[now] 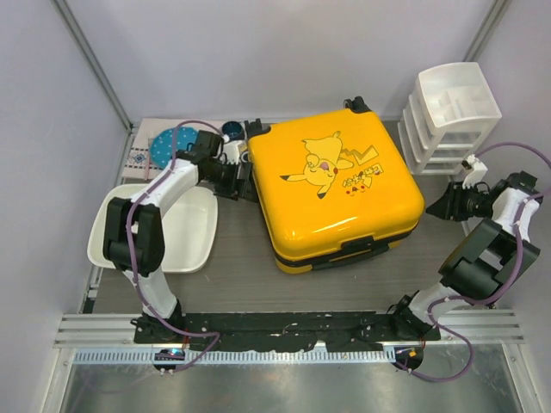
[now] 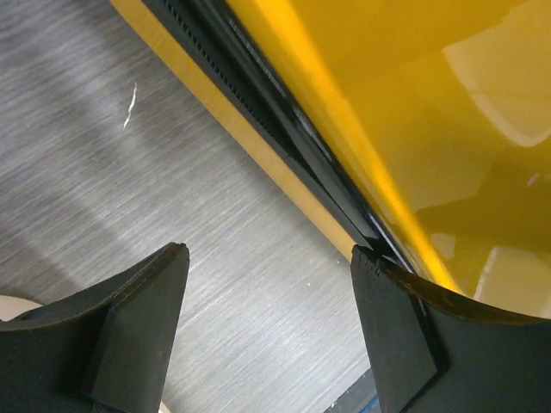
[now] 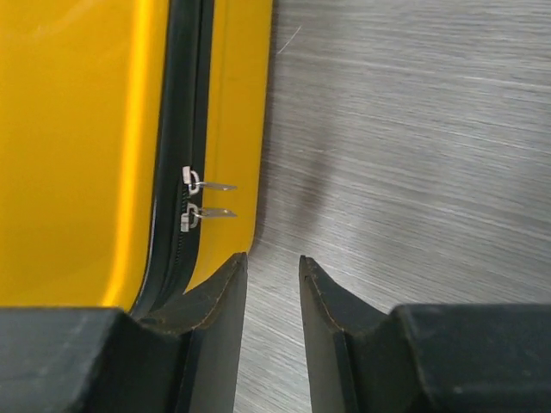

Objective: Open, take out, and arrange the luggage

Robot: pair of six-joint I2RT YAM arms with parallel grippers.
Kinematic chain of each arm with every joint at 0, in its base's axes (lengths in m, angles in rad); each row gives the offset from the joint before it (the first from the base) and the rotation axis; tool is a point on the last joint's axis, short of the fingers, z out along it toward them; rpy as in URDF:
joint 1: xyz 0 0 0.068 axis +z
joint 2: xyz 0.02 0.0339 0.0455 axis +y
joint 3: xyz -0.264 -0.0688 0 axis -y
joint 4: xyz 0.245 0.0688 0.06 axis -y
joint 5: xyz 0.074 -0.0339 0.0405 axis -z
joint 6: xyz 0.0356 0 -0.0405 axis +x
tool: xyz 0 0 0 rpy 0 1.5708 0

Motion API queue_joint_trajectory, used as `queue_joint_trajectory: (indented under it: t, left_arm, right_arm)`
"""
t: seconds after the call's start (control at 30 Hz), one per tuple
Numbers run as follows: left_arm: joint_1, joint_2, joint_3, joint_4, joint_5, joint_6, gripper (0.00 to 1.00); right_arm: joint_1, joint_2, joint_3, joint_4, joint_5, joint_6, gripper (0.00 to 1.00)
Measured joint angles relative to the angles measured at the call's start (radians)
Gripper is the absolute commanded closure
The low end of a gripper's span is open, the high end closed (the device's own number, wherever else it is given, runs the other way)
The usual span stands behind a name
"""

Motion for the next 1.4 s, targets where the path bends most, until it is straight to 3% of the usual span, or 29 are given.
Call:
queue_joint_trajectory:
  t: [0.2, 0.33, 0.53, 0.67, 0.8, 1.0, 1.13, 1.23, 1.4]
  left_arm:
    - [0.071, -0.004, 0.008, -0.085, 0.074, 0.062, 0.17]
    - [0.133, -0.032, 0.006, -0.129, 0.095, 0.083, 0.17]
    - [0.169, -0.102, -0.006, -0.149, 0.105, 0.097, 0.18]
    - [0.185, -0.106, -0.01, -0.159, 0.064, 0.113, 0.18]
    - [0.205, -0.105, -0.009, -0.159, 0.06, 0.114, 0.19]
    - [0.204, -0.111, -0.023, -0.145, 0.082, 0.119, 0.21]
    - [0.207, -0.156, -0.073, -0.126, 0.112, 0.129, 0.22]
    - [0.211, -0.196, -0.076, -0.191, 0.151, 0.187, 0.22]
    - [0.255, -0.321, -0.055, -0.449, 0.22, 0.468, 0.22]
  right_arm:
    - [0.135, -0.014, -0.069, 0.115, 0.009, 0.066, 0.62]
    - [0.211, -0.042, -0.106, 0.161, 0.069, 0.009, 0.62]
    - [0.344, -0.18, -0.168, -0.021, 0.117, -0.266, 0.57]
    - [0.483, -0.333, -0.207, -0.168, 0.094, -0.291, 0.52]
    - [0.44, -0.38, -0.193, -0.25, 0.019, -0.303, 0.44]
    - [0.258, -0.23, -0.177, -0.32, -0.006, -0.528, 0.47]
    - [0.265, -0.21, -0.185, -0.329, -0.009, -0.589, 0.46]
    - [0.305, -0.289, -0.226, -0.328, -0.001, -0.612, 0.46]
    - [0.372, -0.463, -0.305, -0.364, 0.028, -0.634, 0.46]
